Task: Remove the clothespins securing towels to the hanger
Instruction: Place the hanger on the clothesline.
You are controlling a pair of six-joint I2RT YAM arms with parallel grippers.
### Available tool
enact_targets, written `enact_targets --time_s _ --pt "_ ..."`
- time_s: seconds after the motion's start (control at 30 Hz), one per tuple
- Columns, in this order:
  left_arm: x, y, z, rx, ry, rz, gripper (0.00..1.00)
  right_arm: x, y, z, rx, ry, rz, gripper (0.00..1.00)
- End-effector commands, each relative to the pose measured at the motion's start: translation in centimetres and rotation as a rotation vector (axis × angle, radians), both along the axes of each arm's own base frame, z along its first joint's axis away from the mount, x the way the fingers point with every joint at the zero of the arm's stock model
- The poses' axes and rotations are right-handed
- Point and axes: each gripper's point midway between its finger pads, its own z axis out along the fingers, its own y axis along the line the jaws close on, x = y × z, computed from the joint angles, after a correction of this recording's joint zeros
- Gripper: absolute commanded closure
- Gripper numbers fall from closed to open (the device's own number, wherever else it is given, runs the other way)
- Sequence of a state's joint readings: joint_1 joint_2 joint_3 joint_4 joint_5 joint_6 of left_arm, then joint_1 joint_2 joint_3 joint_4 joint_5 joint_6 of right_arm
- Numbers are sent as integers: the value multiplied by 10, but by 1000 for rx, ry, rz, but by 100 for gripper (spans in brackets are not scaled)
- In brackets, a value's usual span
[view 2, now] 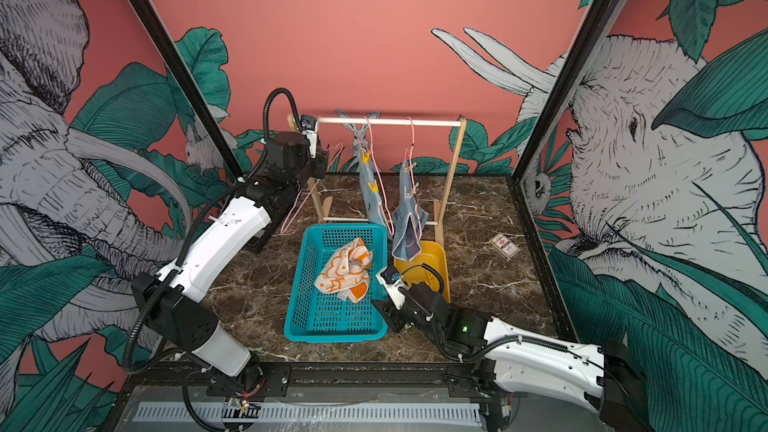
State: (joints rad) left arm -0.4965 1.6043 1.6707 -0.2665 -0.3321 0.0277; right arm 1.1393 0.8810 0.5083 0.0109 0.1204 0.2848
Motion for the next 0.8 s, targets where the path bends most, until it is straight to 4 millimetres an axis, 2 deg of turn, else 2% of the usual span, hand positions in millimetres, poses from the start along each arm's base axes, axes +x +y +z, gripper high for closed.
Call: enact_targets --time_s 0.0,0.1,0.3,0.5,0.67,0.77 --pt "-9 9 10 -39 -17 20 100 2 0 11 39 -22 -14 50" --pt "-9 9 13 -45 -24 17 99 2 -2 14 39 -26 -19 50" --pt "-12 9 18 -51 -34 9 74 3 -11 20 47 -43 -39 50" --pt "-23 13 27 -67 -55 -1 60 4 -29 33 48 -77 -85 50" --pt "-38 18 39 -84 -76 -17 55 8 -52 60 -17 -150 -126 49" --pt "-50 13 48 -109 -85 -74 55 12 -64 82 -57 -204 -156 49"
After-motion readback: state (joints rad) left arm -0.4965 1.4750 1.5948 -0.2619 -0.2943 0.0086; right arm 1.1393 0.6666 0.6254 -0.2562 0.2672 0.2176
